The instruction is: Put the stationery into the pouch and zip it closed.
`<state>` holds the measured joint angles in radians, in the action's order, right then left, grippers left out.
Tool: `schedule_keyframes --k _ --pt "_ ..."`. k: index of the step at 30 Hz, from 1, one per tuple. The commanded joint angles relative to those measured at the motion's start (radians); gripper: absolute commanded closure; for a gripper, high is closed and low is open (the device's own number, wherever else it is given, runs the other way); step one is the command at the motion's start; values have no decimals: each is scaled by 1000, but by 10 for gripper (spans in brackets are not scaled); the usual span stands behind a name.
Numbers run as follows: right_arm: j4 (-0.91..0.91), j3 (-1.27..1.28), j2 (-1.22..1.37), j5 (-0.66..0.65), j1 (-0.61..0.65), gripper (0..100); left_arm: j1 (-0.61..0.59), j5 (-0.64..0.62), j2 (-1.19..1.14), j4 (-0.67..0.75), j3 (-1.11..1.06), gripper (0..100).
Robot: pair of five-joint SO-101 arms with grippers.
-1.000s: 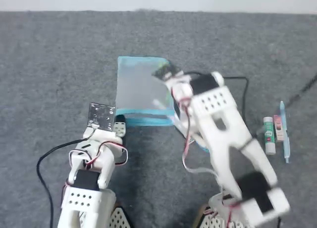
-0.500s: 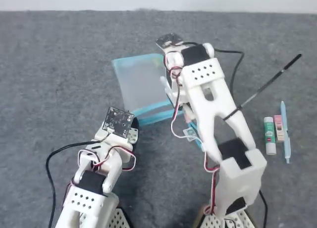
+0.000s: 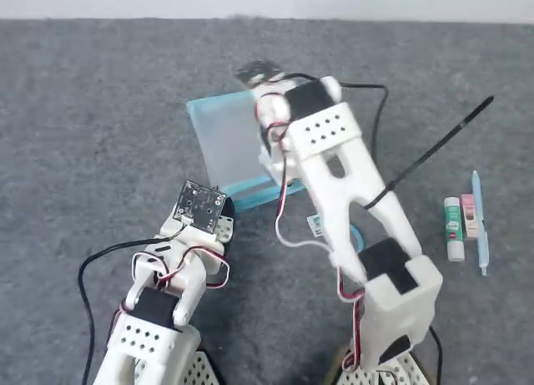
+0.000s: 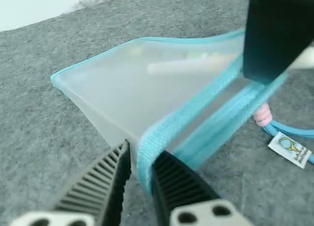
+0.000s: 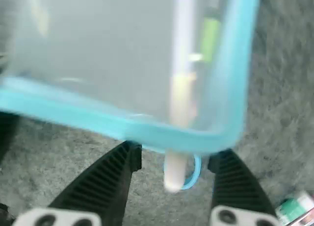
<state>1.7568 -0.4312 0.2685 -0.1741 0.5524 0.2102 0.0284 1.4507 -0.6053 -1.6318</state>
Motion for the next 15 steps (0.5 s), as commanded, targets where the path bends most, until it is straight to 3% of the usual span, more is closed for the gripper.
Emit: schedule_keyframes --k 1,8,15 --pt "30 -61 -99 -49 81 789 61 23 15 -6 12 987" --pt "33 -83 -143 -54 35 789 55 25 15 -6 10 987" --pt "33 63 -360 -193 -7 789 -184 17 15 69 13 987"
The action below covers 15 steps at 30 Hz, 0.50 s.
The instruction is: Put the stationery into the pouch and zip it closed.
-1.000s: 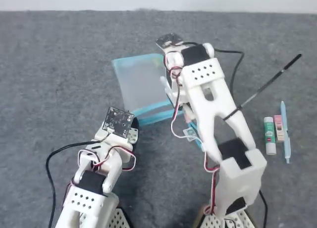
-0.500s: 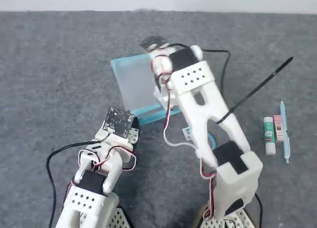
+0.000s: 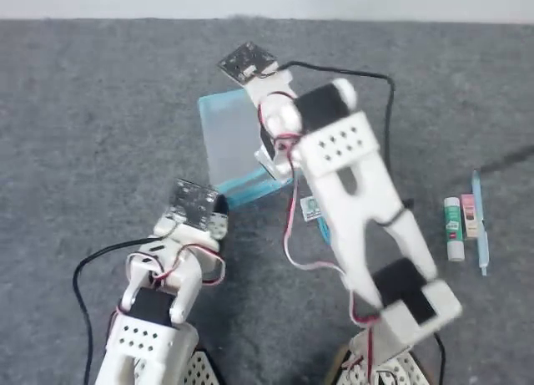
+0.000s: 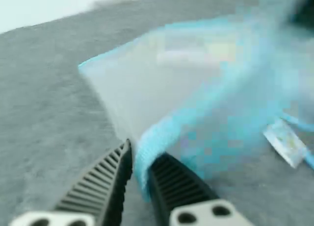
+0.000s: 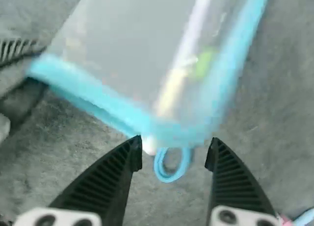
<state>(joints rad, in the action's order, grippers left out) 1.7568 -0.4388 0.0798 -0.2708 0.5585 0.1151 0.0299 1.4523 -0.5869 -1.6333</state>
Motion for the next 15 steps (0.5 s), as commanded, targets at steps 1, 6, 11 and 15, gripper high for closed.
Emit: schedule_keyframes --k 1,6,11,15 --pt "31 118 -193 -115 -12 789 -89 15 14 51 13 987" --pt "25 302 -280 -121 -77 789 -48 15 12 34 12 987" --pt "-13 414 -320 -163 -340 789 -38 15 11 12 12 987" --pt "-116 559 -321 -278 -578 789 68 95 15 -60 24 987"
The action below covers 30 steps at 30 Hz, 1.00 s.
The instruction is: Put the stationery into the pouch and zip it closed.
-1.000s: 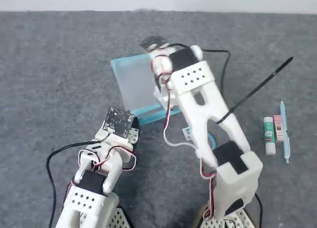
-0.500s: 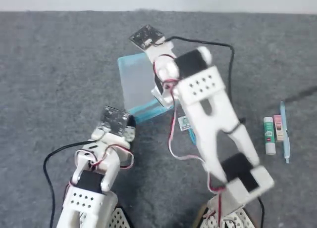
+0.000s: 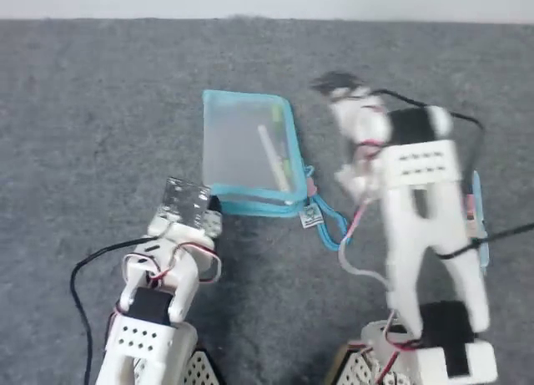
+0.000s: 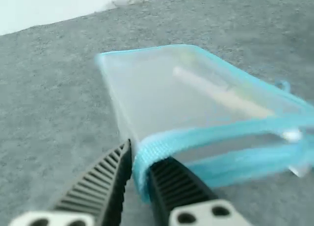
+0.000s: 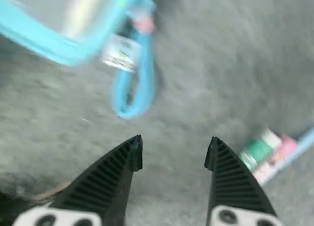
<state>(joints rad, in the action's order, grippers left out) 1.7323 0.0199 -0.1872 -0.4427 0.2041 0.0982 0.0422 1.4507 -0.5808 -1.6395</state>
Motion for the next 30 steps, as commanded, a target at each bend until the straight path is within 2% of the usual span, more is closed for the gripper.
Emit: schedule_keyframes --k 1,4,5,6,9,10,14,17,20,23,30 --pt "-117 144 -54 -135 -275 789 46 101 17 -83 59 987" --pt "-194 273 -54 -222 -414 789 -130 -6 14 -92 102 987" --pt "-226 310 -54 -242 -450 789 -144 -35 11 -95 102 987" --pt "-260 342 -54 -261 -481 789 -130 -15 9 -120 101 987" --pt "-331 408 -54 -288 -539 789 44 160 15 -252 101 987" --pt "-349 423 -54 -288 -555 789 69 189 17 -276 111 987" --pt "-414 465 -54 -325 -634 789 -38 127 14 -282 137 987" --pt "-481 468 -54 -338 -713 789 -8 187 17 -287 114 987" --pt "-550 468 -53 -358 -779 790 -41 164 15 -313 145 987" --pt "-561 483 -53 -407 -805 790 18 193 17 -315 114 987" --pt "-568 497 -45 -416 -849 790 20 193 17 -292 91 987"
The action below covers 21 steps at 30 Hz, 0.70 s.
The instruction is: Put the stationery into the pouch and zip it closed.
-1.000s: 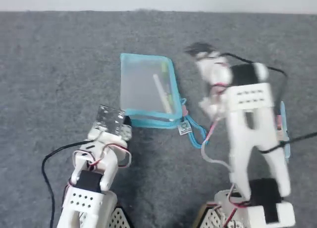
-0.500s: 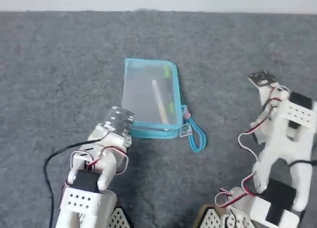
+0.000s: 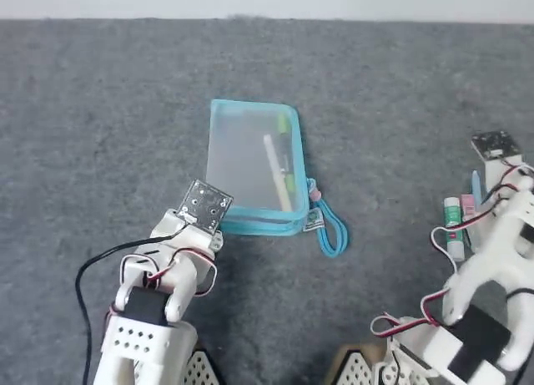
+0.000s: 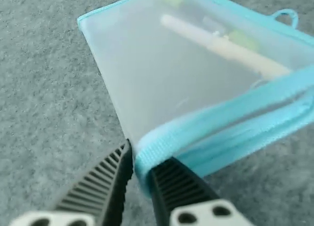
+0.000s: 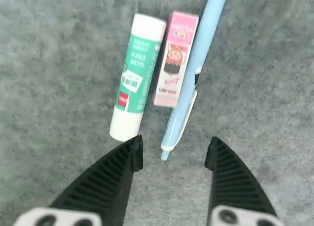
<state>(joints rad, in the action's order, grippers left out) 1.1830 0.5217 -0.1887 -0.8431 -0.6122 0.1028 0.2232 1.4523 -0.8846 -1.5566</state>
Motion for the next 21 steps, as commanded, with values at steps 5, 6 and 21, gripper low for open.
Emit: schedule_keyframes --k 5,6,21 --pt "-137 -9 82 -44 -77 790 15 12 15 14 7 987" --pt "-156 -9 119 -55 -79 790 15 12 15 14 7 987" --pt "-176 -150 440 -58 -82 995 17 12 15 40 5 987"
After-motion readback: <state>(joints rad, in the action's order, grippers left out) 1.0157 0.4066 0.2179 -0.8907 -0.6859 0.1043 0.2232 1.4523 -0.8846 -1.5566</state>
